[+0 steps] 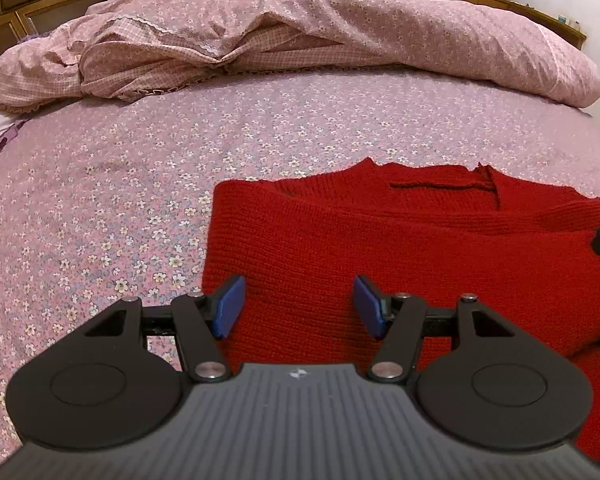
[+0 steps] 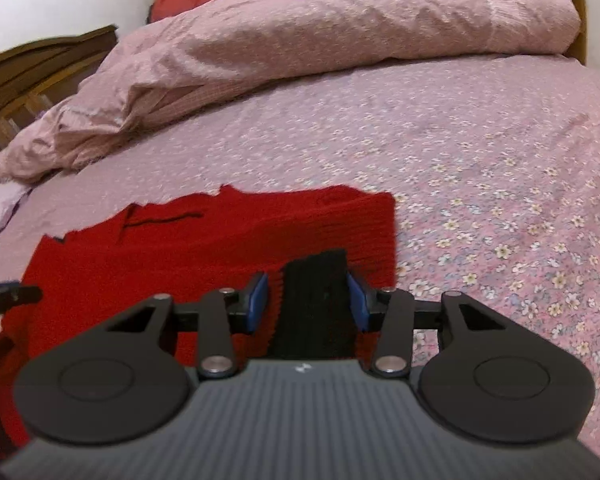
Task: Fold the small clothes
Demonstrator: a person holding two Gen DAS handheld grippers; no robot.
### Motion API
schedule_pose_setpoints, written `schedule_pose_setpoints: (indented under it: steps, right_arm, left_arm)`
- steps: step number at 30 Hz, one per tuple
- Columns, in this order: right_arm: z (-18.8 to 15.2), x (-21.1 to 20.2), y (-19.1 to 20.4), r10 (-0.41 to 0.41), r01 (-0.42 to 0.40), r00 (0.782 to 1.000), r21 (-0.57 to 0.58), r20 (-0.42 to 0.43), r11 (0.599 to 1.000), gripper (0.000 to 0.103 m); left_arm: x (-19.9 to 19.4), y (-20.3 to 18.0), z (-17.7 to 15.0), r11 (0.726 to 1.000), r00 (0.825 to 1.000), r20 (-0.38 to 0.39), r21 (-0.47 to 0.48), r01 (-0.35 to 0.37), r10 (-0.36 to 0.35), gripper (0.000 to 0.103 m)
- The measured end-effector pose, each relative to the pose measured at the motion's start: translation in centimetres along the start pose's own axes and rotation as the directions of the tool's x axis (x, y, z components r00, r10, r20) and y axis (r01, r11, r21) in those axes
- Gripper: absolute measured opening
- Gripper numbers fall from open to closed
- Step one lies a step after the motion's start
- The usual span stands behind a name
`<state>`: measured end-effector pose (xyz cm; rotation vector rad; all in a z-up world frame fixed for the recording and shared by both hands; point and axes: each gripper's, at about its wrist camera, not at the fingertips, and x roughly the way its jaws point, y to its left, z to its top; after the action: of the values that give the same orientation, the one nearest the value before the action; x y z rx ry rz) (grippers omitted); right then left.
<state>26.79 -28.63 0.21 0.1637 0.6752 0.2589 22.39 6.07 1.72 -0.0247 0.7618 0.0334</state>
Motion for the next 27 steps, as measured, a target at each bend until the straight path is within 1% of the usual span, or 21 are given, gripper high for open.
schedule_pose_setpoints:
  steps: [1, 2, 3, 5, 7, 9, 11, 12, 13, 14, 16, 18, 19, 20, 22, 24, 27]
  right_arm:
    - [0.0, 0.0, 0.1, 0.003, -0.003, 1.000, -0.009, 0.002, 1.000, 0.036]
    - [0.0, -0.2, 0.3, -0.002, 0.002, 1.000, -0.015, 0.009, 1.000, 0.018]
    - [0.0, -0.2, 0.5, -0.016, 0.017, 1.000, -0.022, 0.016, 1.000, 0.014]
    - [0.5, -0.9, 1.0, -0.020, 0.021, 0.999, -0.028, 0.049, 0.999, 0.012]
    - [1.2, -1.9, 2.0, -0.025, 0.031, 0.994, -0.058, 0.105, 0.998, 0.012]
    - [2.2, -3.4, 2.9, -0.029, 0.044, 0.981, -0.073, 0.193, 0.996, 0.012]
    - [3.1, -4.5, 3.6, -0.047, 0.067, 0.963, -0.063, 0.265, 0.996, 0.012]
    - [3.4, -4.5, 3.7, -0.063, 0.084, 0.956, -0.061, 0.286, 0.995, 0.012]
    - [3.6, -4.3, 3.8, -0.085, 0.107, 0.952, -0.059, 0.294, 0.993, 0.012]
    - [3.7, -3.6, 3.7, -0.099, 0.118, 0.956, -0.054, 0.278, 0.992, 0.012]
    - [3.3, -1.8, 3.0, -0.127, 0.135, 0.968, -0.022, 0.216, 0.991, 0.012]
    - [2.5, 0.4, 2.2, -0.169, 0.173, 0.976, -0.019, 0.138, 0.985, 0.012]
    - [2.0, 1.3, 1.7, -0.180, 0.182, 0.978, -0.009, 0.102, 0.983, 0.013]
    - [1.6, 2.2, 1.2, -0.180, 0.180, 0.981, 0.009, 0.068, 0.984, 0.015]
    - [0.9, 2.3, 0.4, -0.175, 0.172, 0.980, 0.050, 0.090, 0.984, 0.018]
    - [1.1, 2.0, 0.3, -0.168, 0.163, 0.982, 0.064, 0.086, 0.985, 0.019]
    - [1.5, 1.1, 0.5, -0.170, 0.165, 0.983, 0.070, 0.069, 0.984, 0.023]
  left_arm:
    - [-0.1, 0.1, 0.0, 1.000, 1.000, 0.007, -0.007, -0.003, 0.003, 0.066]
    - [-0.2, 0.2, 0.0, 1.000, 1.000, 0.019, -0.018, -0.012, 0.012, 0.066]
    - [-0.4, 0.4, 0.0, 0.999, 0.999, 0.038, -0.030, -0.021, 0.022, 0.066]
    - [-0.7, 0.6, 0.1, 0.998, 0.996, 0.079, -0.046, -0.043, 0.046, 0.066]
    - [-0.7, 0.9, 0.3, 0.997, 0.994, 0.093, -0.054, -0.055, 0.060, 0.066]
    - [-0.1, 1.2, 0.4, 0.996, 0.994, 0.082, -0.049, -0.070, 0.074, 0.066]
    - [0.8, 1.4, 0.2, 0.993, 0.991, 0.075, -0.045, -0.110, 0.113, 0.066]
    - [1.4, 1.6, 0.0, 0.990, 0.988, 0.065, -0.046, -0.135, 0.138, 0.066]
    - [1.9, 1.8, -0.1, 0.989, 0.988, 0.063, -0.056, -0.140, 0.144, 0.066]
    - [2.2, 2.2, -0.3, 0.989, 0.989, 0.065, -0.075, -0.129, 0.134, 0.066]
    - [2.4, 2.6, -0.4, 0.988, 0.990, 0.068, -0.101, -0.115, 0.122, 0.067]
    - [2.6, 2.5, -0.3, 0.988, 0.988, 0.077, -0.088, -0.123, 0.130, 0.068]
    - [2.7, 2.3, -0.3, 0.989, 0.988, 0.080, -0.079, -0.128, 0.135, 0.069]
    - [2.8, 2.3, -0.2, 0.989, 0.987, 0.083, -0.069, -0.133, 0.139, 0.070]
    - [3.1, 2.3, -0.1, 0.989, 0.986, 0.087, -0.059, -0.137, 0.142, 0.072]
    - [3.2, 2.4, 0.1, 0.989, 0.986, 0.083, -0.064, -0.136, 0.141, 0.072]
    - [2.4, 2.3, 0.3, 0.988, 0.985, 0.092, -0.071, -0.136, 0.142, 0.072]
